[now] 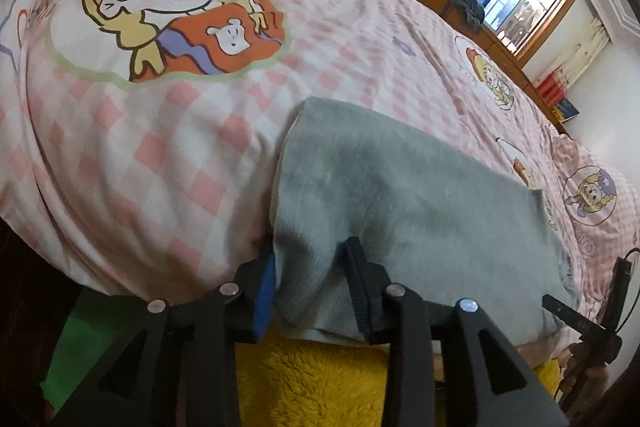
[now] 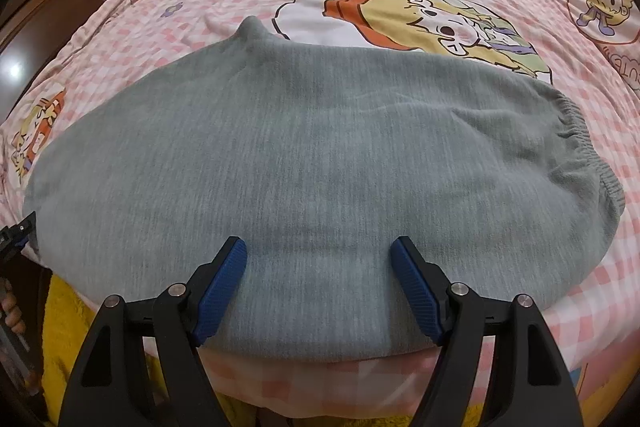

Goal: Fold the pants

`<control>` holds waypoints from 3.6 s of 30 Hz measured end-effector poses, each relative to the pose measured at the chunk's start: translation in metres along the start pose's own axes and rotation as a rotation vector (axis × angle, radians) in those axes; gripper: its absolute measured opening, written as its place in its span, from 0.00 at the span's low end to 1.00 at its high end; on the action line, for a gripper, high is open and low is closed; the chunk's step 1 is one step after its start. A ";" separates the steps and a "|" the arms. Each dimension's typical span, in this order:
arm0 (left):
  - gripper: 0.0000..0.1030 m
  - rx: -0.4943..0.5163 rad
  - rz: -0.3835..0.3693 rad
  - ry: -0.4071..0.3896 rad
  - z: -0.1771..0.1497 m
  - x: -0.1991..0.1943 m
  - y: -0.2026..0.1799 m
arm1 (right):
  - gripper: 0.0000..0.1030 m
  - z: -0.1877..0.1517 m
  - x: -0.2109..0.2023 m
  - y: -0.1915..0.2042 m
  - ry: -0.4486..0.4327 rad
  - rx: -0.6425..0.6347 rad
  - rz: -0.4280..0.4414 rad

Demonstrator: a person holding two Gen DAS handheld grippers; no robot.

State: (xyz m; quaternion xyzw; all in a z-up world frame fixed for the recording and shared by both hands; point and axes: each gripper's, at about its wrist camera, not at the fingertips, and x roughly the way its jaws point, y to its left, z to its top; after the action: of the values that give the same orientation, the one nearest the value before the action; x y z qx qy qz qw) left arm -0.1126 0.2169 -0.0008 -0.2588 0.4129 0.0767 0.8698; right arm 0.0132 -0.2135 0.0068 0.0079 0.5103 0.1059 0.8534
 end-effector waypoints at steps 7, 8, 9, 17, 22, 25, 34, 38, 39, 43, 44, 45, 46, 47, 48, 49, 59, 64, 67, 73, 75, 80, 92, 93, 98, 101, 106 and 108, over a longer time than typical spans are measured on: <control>0.09 0.018 -0.039 -0.033 0.003 -0.020 -0.016 | 0.73 0.002 -0.025 -0.012 -0.067 0.062 0.077; 0.09 0.017 -0.066 -0.047 0.005 -0.029 -0.021 | 0.73 0.003 -0.033 -0.015 -0.091 0.071 0.088; 0.09 0.018 -0.093 -0.062 0.008 -0.036 -0.026 | 0.73 0.003 -0.040 -0.018 -0.113 0.077 0.095; 0.09 0.180 -0.262 -0.106 0.027 -0.077 -0.111 | 0.73 -0.002 -0.062 -0.041 -0.137 0.126 0.088; 0.09 0.324 -0.317 -0.030 0.018 -0.055 -0.178 | 0.73 -0.018 -0.060 -0.055 -0.112 0.155 0.096; 0.09 0.408 -0.297 0.024 0.004 -0.027 -0.212 | 0.73 -0.024 -0.060 -0.061 -0.108 0.169 0.096; 0.12 0.525 -0.237 0.182 -0.036 0.040 -0.248 | 0.73 -0.032 -0.053 -0.066 -0.083 0.196 0.109; 0.39 0.531 -0.277 0.217 -0.040 0.034 -0.249 | 0.73 -0.031 -0.048 -0.060 -0.066 0.185 0.114; 0.44 0.526 -0.282 0.212 -0.039 0.031 -0.248 | 0.73 -0.029 -0.047 -0.058 -0.064 0.181 0.116; 0.45 0.515 -0.271 0.145 -0.033 0.009 -0.239 | 0.73 -0.022 -0.046 -0.047 -0.059 0.164 0.140; 0.45 0.513 -0.264 0.131 -0.031 0.005 -0.238 | 0.73 -0.018 -0.046 -0.043 -0.059 0.155 0.151; 0.45 0.510 -0.247 0.107 -0.029 0.001 -0.233 | 0.73 -0.015 -0.046 -0.039 -0.057 0.146 0.163; 0.45 0.508 -0.235 0.093 -0.027 -0.002 -0.231 | 0.73 -0.011 -0.045 -0.035 -0.056 0.136 0.174; 0.45 0.504 -0.215 0.073 -0.025 -0.005 -0.225 | 0.73 -0.006 -0.044 -0.028 -0.055 0.125 0.193; 0.45 0.498 -0.195 0.056 -0.023 -0.007 -0.219 | 0.73 -0.002 -0.043 -0.023 -0.055 0.114 0.211; 0.45 0.487 -0.166 0.039 -0.020 -0.008 -0.211 | 0.73 0.001 -0.042 -0.019 -0.054 0.106 0.226; 0.45 0.364 -0.086 0.081 -0.018 0.007 -0.154 | 0.73 0.031 -0.010 0.035 0.022 0.031 0.345; 0.45 0.359 -0.044 0.112 -0.025 0.023 -0.147 | 0.73 0.037 0.009 0.051 0.073 0.023 0.384; 0.45 0.367 -0.042 0.111 -0.026 0.026 -0.146 | 0.73 0.038 0.014 0.060 0.076 -0.005 0.372; 0.45 0.368 -0.045 0.108 -0.026 0.027 -0.145 | 0.53 0.040 0.018 0.079 0.081 -0.071 0.376; 0.45 0.368 -0.047 0.107 -0.026 0.027 -0.146 | 0.40 0.040 0.021 0.086 0.090 -0.092 0.373; 0.45 0.361 -0.055 0.103 -0.026 0.025 -0.145 | 0.06 0.041 0.017 0.093 0.063 -0.136 0.308; 0.45 0.300 -0.120 0.002 -0.012 -0.016 -0.140 | 0.05 0.078 -0.123 0.085 -0.245 -0.126 0.404; 0.45 0.296 -0.126 -0.004 -0.010 -0.020 -0.140 | 0.05 0.081 -0.136 0.082 -0.274 -0.125 0.405; 0.45 0.285 -0.159 0.000 -0.005 -0.024 -0.146 | 0.05 0.089 -0.193 0.060 -0.411 -0.128 0.348; 0.45 0.312 -0.158 0.014 -0.009 -0.021 -0.155 | 0.05 0.090 -0.214 0.036 -0.462 -0.114 0.267; 0.45 0.366 -0.172 0.037 -0.018 -0.017 -0.174 | 0.05 0.086 -0.231 -0.017 -0.501 -0.031 0.169; 0.45 0.389 -0.175 0.043 -0.021 -0.015 -0.182 | 0.05 0.083 -0.229 -0.037 -0.497 -0.003 0.139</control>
State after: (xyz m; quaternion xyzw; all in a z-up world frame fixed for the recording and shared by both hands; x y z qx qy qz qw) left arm -0.0731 0.0521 0.0699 -0.1223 0.4144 -0.0859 0.8977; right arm -0.0122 -0.2855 0.2409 0.0675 0.2829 0.1600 0.9433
